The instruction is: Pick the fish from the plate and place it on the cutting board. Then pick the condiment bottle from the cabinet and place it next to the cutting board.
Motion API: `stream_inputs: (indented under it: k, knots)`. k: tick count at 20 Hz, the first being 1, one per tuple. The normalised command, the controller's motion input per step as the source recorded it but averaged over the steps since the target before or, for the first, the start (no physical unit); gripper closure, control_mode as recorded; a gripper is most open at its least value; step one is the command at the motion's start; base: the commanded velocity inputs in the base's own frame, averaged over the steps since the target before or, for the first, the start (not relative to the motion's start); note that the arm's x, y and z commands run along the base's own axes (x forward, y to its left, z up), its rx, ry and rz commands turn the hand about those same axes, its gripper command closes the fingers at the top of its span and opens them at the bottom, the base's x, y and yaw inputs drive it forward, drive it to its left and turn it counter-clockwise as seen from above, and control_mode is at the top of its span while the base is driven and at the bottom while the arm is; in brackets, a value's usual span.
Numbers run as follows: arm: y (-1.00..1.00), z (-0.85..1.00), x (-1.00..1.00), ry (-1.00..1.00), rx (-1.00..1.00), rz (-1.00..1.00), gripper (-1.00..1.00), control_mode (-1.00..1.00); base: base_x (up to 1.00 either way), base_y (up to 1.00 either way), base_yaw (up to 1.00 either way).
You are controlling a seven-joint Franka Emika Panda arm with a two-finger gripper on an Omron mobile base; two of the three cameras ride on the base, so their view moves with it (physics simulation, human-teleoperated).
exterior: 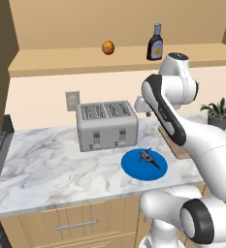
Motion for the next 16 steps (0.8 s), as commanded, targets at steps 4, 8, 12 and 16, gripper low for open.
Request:
stream_inputs:
  k: [4,8,12,16]
  knots:
    - [0.00,-0.19,-0.06,0.00,0.00,0.00,-1.00,-1.00,0.00,0.00,0.00]
    - [0.00,-0.46,-0.04,0.00,0.00,0.00,-1.00,-1.00,0.00,0.00,0.00]
    - [0.00,-0.39,-0.01,0.00,0.00,0.00,-1.00,-1.00,0.00,0.00,0.00]
    - [0.00,-0.36,0.00,0.00,0.00,0.01,-1.00,-1.00,0.00,0.00,0.00]
